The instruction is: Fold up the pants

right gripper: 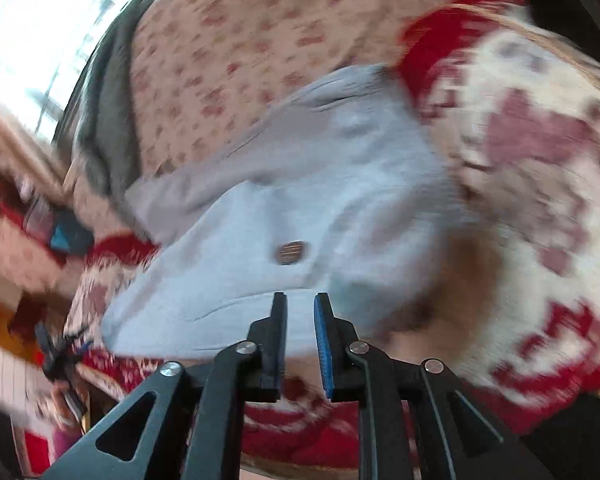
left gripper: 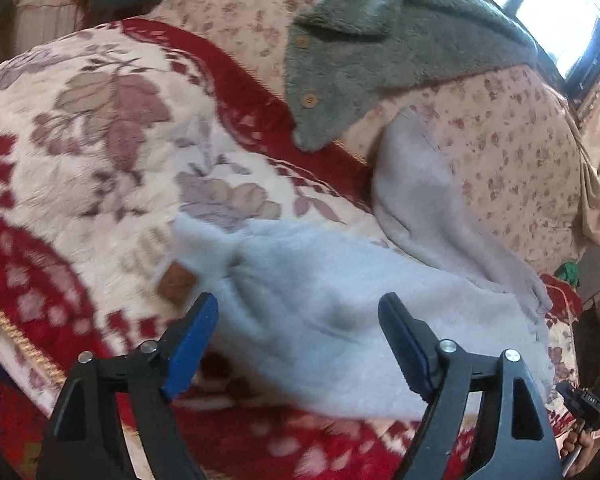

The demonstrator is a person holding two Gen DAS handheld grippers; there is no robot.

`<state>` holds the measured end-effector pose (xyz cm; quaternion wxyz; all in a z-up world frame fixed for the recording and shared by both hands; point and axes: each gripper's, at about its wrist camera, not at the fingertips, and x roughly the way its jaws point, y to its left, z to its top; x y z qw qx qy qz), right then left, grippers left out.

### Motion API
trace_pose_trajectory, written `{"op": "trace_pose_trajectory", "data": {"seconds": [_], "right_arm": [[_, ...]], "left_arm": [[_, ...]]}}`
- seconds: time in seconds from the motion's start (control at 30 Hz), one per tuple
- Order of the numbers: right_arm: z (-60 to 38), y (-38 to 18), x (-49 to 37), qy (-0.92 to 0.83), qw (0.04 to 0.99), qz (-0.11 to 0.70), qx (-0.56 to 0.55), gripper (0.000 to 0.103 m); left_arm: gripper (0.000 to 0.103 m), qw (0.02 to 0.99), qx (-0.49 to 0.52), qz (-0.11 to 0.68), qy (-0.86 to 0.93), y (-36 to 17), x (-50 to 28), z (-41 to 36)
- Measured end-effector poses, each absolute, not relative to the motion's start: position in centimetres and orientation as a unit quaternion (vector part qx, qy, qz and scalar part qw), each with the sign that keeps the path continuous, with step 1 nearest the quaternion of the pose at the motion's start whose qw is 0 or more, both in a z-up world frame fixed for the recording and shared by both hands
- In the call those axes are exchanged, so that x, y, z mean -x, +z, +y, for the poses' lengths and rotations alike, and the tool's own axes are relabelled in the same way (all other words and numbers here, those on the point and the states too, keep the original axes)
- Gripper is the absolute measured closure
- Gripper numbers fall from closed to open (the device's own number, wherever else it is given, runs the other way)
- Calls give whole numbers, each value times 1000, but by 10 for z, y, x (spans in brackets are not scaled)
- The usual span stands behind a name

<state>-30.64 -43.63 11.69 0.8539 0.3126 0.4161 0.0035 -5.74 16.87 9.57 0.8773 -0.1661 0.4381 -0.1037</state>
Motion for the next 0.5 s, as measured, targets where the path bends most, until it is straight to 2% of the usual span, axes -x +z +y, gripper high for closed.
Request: {"op": "trace_pose_trajectory", "data": {"seconds": [0.07, 0.1, 0.13, 0.3, 0.5], "right_arm": [[-419, 111, 286, 20, 854, 426, -299, 57], [-411, 106, 277, 30, 854, 431, -292, 34], [-402, 100, 267, 41, 853, 436, -283, 25], [-384, 68, 249, 43, 841, 487, -231, 25], [-397, 99, 239, 64, 847, 475, -230, 25]], "left_arm": [[21, 874, 148, 449, -107, 87, 48, 152], [20, 871, 141, 458, -107, 80, 44, 144], [20, 868, 132, 468, -101, 72, 40, 139], [19, 856, 93, 502, -84, 36, 29, 127], [18, 861, 124, 486, -80, 66, 25, 129]]}}
